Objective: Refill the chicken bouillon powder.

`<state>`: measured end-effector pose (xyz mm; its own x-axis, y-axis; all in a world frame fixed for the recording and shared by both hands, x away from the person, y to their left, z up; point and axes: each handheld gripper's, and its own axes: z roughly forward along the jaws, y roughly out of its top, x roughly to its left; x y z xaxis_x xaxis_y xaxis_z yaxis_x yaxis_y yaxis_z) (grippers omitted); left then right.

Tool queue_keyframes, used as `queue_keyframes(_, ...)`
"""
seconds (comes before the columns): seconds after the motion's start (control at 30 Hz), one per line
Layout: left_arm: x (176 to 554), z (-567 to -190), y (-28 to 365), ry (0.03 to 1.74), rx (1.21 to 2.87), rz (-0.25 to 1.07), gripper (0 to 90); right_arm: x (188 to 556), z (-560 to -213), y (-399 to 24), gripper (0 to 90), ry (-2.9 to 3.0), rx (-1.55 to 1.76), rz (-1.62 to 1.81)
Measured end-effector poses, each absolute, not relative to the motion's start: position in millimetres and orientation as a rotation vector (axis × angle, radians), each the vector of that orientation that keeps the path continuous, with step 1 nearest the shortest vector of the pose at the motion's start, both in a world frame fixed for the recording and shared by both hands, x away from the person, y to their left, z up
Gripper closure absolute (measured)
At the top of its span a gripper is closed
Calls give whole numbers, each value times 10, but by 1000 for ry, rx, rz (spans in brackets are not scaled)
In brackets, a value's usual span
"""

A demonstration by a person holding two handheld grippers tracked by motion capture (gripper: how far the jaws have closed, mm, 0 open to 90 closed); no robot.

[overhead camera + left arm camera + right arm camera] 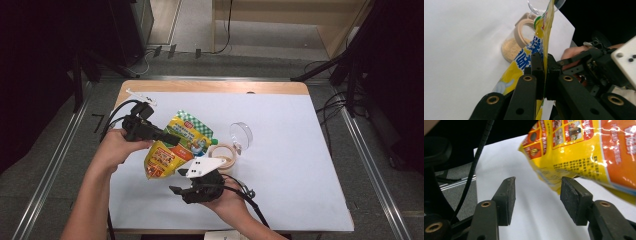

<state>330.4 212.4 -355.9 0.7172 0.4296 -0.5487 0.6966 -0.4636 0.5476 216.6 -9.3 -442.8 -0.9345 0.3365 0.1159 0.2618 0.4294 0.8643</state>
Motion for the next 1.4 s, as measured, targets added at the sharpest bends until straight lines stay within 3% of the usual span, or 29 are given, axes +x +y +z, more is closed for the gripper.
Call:
queue_keyframes(0.63,3416,-3591,2225,838,2034,-307,899,2018,-4491,-396,457,2587,600,1586)
queue_keyframes(1.4,3677,-3869,1990,872,2044,-257,900,2135,-4495,-496,469,2564,656,1572)
